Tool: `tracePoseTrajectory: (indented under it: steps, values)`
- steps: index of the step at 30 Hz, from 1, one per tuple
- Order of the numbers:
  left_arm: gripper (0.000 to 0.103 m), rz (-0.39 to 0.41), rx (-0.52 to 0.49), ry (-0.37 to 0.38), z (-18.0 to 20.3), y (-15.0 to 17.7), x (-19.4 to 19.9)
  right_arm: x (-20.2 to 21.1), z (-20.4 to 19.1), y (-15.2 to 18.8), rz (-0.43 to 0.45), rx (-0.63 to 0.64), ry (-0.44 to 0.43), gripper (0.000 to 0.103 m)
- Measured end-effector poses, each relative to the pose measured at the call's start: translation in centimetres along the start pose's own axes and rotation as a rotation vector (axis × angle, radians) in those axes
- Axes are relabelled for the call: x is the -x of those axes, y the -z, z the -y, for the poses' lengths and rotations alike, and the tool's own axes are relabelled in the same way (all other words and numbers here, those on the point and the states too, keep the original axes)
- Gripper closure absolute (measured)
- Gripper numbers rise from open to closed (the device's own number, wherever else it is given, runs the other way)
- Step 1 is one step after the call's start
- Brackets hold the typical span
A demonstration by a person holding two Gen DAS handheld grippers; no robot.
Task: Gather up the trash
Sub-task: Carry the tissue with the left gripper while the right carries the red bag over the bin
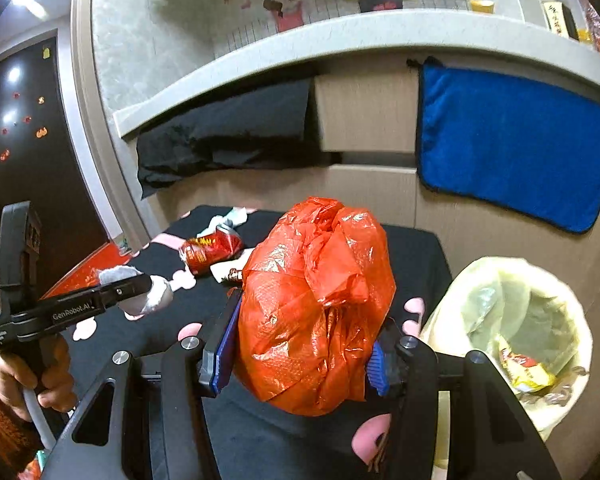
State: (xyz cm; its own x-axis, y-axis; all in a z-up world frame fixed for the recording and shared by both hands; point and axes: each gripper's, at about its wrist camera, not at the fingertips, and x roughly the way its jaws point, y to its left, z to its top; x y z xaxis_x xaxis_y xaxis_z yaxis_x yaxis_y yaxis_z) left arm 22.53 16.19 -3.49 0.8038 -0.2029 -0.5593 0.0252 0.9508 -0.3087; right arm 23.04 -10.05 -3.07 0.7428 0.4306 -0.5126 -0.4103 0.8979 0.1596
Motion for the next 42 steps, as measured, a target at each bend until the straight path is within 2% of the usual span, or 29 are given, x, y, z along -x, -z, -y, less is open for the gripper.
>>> tracePoseTrajectory:
  steps: [4, 9, 14, 18, 25, 32, 42]
  values:
    - [0.09, 0.033, -0.039, 0.037, 3.2, -1.4, 1.1, 2.2, 1.2, -0.6, 0.042, -0.01, 0.018, 0.053]
    - [0.09, 0.049, -0.071, 0.127, 7.6, -2.3, 1.0, 4.8, 3.6, -0.8, 0.082, -0.028, 0.069, 0.053]
    - [0.09, 0.015, -0.116, 0.214, 12.8, -3.0, -1.0, 7.3, 6.7, -1.0, 0.113, -0.063, 0.137, 0.053]
    - [0.09, 0.011, -0.153, 0.247, 16.1, -3.1, -2.2, 8.8, 9.4, -1.1, 0.123, -0.077, 0.197, 0.053]
    - [0.09, -0.04, -0.147, 0.288, 19.0, -2.8, -4.5, 10.4, 13.4, -0.8, 0.138, -0.117, 0.255, 0.053]
    - [0.09, -0.082, -0.165, 0.32, 20.9, -1.8, -6.8, 10.3, 15.7, -0.5, 0.132, -0.14, 0.277, 0.053]
    - [0.09, -0.119, -0.187, 0.313, 22.5, -0.7, -10.2, 8.6, 18.5, 0.2, 0.1, -0.159, 0.28, 0.053]
